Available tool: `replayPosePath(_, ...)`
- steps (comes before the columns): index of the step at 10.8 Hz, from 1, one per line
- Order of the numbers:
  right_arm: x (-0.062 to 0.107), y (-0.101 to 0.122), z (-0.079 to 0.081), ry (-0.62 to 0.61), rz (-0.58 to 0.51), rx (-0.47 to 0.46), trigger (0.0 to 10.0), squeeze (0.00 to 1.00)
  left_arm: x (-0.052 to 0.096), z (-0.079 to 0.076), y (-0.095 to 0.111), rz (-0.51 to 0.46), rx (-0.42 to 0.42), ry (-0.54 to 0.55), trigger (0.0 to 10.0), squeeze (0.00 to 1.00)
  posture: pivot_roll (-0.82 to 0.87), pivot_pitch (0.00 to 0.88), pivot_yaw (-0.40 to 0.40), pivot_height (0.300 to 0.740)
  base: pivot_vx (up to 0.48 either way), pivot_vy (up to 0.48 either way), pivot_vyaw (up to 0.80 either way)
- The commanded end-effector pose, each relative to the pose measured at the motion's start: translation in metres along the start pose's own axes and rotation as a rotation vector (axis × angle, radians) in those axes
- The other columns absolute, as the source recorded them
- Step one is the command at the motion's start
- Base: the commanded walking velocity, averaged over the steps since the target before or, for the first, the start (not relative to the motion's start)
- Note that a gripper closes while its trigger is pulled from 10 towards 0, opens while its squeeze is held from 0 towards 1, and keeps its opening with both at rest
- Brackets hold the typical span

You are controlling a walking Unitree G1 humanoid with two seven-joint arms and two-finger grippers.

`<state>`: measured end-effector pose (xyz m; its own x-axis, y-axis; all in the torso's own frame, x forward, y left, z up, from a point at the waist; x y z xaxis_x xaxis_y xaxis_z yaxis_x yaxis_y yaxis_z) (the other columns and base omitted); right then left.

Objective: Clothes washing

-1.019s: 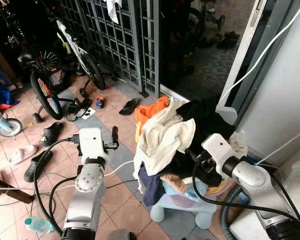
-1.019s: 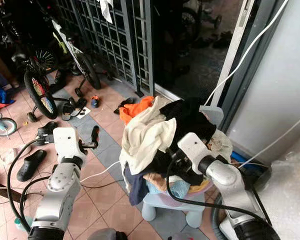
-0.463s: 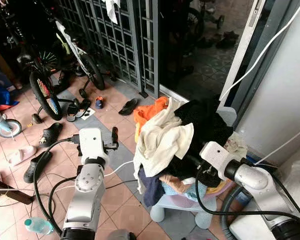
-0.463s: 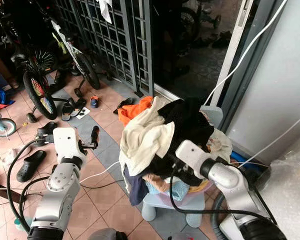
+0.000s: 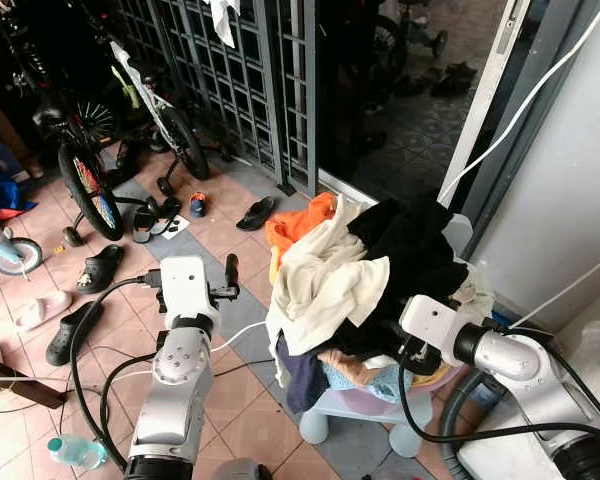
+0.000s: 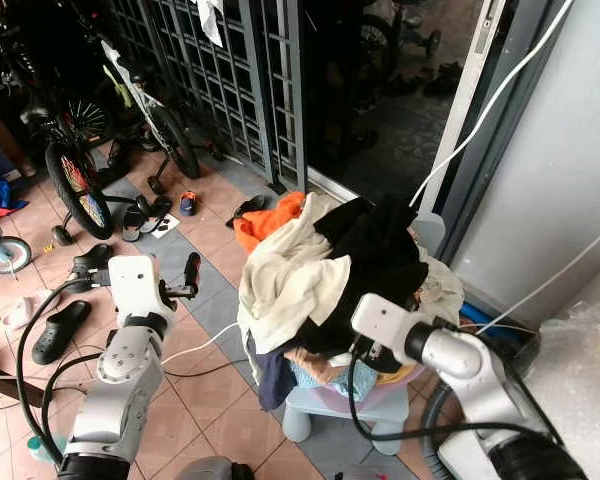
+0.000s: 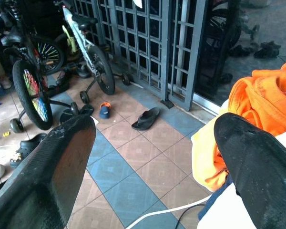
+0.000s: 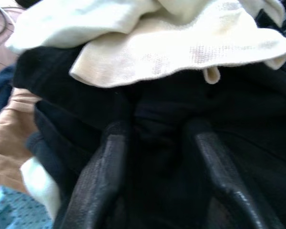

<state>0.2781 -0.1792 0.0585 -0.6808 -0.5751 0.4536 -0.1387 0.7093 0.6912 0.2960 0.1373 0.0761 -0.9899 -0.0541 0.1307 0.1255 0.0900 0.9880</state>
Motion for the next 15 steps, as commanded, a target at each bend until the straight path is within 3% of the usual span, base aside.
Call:
replayPosePath(1,0.0,-0.005,0.0,0.005,0.026,0.014,0.0,0.0,0.001,0.002,0.002,-0.003,-0.004,0.015,10.0,0.0,-0.06,0.0,0.082,0.74,0.0,0.0,0.0)
replayPosePath(4,0.001,-0.006,-0.026,-0.21,0.042,0.005,0.0,0.0,0.0,0.0,0.001,0.001,0.003,0.013,10.0,0.0,-0.07,0.0,0.074,0.74,0.0,0.0,0.0)
replayPosePath(6,0.003,0.004,-0.041,-0.408,0.0,-0.092,0.0,0.0,0.0,0.001,0.0,0.001,0.001,0.015,10.0,0.0,-0.07,0.0,0.075,0.74,0.0,0.0,0.0)
replayPosePath(10,0.009,0.032,-0.056,-0.599,-0.142,-0.256,0.0,0.0,-0.004,0.001,0.001,-0.003,-0.001,0.01,10.0,0.0,-0.07,0.0,0.086,0.74,0.0,0.0,0.0)
replayPosePath(15,0.036,0.095,-0.122,-0.881,-0.364,-0.32,0.0,0.0,-0.011,-0.002,0.004,-0.019,-0.001,-0.005,10.0,0.0,-0.09,0.0,0.106,0.74,0.0,0.0,0.0)
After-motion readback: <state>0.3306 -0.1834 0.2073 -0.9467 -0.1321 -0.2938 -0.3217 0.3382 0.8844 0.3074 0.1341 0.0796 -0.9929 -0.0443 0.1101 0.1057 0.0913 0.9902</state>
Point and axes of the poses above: a point about 5 cm out from each wrist's last joint towards the gripper, its own x axis pointing back from the gripper into the wrist, its own y axis along the axis of the wrist's last joint, z = x × y, the point moved 3 cm from there along -x, pointing out of the wrist towards the gripper, and after that the axes turned 3 degrees about x, right-handed, at the moved point
